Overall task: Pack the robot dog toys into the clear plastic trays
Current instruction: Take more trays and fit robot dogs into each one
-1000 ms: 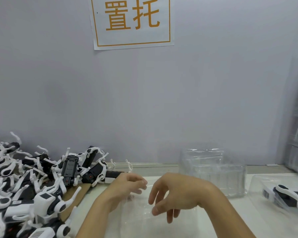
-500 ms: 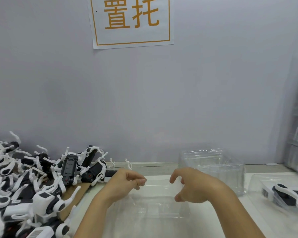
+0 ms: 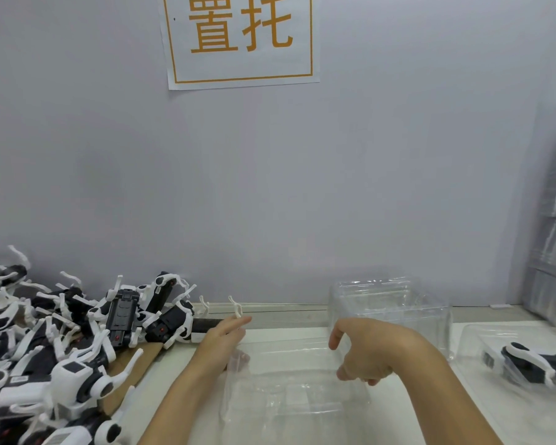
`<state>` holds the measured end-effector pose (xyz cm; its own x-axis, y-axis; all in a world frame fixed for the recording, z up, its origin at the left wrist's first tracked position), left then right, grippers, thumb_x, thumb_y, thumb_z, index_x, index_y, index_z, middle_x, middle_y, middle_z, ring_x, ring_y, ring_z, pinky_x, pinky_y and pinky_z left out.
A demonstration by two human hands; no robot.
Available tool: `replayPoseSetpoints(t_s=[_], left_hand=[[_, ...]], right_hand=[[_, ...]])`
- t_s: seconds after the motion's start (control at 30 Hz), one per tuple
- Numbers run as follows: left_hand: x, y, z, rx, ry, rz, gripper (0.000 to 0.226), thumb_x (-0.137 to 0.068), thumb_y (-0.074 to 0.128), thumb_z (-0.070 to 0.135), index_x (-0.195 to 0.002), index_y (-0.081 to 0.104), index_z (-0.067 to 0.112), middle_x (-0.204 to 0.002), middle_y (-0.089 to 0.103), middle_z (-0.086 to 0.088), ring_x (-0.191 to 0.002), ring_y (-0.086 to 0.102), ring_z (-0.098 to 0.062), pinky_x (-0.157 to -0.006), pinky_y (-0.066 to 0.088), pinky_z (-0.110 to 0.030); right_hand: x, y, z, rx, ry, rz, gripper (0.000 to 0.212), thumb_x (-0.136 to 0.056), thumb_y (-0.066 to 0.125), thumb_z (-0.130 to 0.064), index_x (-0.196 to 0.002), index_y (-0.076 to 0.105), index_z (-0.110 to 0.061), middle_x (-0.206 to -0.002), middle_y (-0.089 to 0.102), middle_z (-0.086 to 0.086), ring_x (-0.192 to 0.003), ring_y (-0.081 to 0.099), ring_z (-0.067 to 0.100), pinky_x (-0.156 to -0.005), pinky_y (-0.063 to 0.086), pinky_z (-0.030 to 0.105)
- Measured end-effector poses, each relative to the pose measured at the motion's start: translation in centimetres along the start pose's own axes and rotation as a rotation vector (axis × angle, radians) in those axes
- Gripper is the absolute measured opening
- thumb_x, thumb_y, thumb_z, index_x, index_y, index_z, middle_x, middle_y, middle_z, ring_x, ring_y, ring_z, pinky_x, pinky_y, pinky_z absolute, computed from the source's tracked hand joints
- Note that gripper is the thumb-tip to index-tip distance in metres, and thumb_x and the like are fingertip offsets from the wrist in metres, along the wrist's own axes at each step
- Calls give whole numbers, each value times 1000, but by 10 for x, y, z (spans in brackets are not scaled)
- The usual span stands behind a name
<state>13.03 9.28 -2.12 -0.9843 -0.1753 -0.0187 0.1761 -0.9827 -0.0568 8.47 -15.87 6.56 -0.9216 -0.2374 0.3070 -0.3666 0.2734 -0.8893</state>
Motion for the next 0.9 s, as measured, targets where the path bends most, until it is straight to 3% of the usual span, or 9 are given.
replayPoseSetpoints(t_s=[0.07,0.17,0.27,0.37,0.47,0.57,0.73,0.83,0.9], left_hand=[[1,-5,4,-86,40,66,30,-99,52,9,-111,72,28,-112,64,1,-81,70,-20,-70,52,-32],[8,-15,28,-127,198,230,29,-97,56,2,-100,72,26,-104,70,-4,-63,71,-15,-64,54,-24],[17,-31,58,9,325,415,26,-97,55,-1,-87,71,17,-88,70,-8,-50,68,-15,-44,45,-16],[25,-37,83,183,374,455,19,-99,55,5,-87,64,16,-89,67,-5,-48,67,-20,-41,43,-19],[34,-16,108,206,451,322,24,-100,51,1,-85,59,18,-83,68,1,-51,67,-24,-42,44,-21],[46,10,131,132,541,170,39,-99,48,-5,-76,59,24,-83,67,2,-56,69,-28,-48,47,-23],[62,41,150,21,623,-116,38,-97,48,-10,-72,58,17,-88,69,-6,-61,68,-31,-58,50,-27],[69,60,150,-75,615,-264,49,-91,50,-18,-64,62,21,-87,71,-5,-68,68,-27,-66,50,-27],[71,70,147,-148,595,-335,55,-87,48,-23,-60,67,21,-89,74,-4,-78,69,-22,-70,51,-27]], right_hand=[[-1,0,1,-17,7,0,38,-93,65,-29,-128,50,-33,-84,48,-12,-61,59,2,-52,42,14],[-1,-1,0,11,6,17,37,-93,64,-31,-127,50,-33,-85,49,-13,-64,58,4,-54,41,16],[0,-4,-2,29,-15,73,35,-94,61,-32,-127,51,-33,-102,48,-11,-81,55,10,-53,35,16],[-1,-10,-7,-29,-84,181,25,-95,61,-36,-118,56,-30,-108,46,-9,-90,52,11,-60,38,19],[-2,-18,-22,-219,-231,325,16,-98,55,-40,-103,63,-27,-92,58,-9,-75,56,5,-62,41,19],[-7,-15,-39,-546,-304,321,35,-106,36,-38,-105,66,-19,-84,69,-4,-67,64,7,-57,46,14],[-10,-6,-35,-1350,-189,130,67,-101,23,-62,-108,64,-10,-90,76,16,-82,75,29,-76,59,40],[-9,-9,-28,-1582,-242,21,70,-99,35,-63,-103,70,-3,-95,75,18,-86,74,35,-79,57,43],[-7,-14,-28,-1691,-320,18,45,-98,51,-47,-100,67,-6,-90,72,14,-82,72,32,-74,59,40]])
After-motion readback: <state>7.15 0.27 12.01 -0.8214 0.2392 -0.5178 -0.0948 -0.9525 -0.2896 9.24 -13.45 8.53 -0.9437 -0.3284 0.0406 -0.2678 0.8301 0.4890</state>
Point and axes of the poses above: each hand's wrist, its own x-axis away from the middle knuckle, its own y-axis out of the palm, z = x × y, the point moved 6 cm from there along -x, towards the middle knuckle
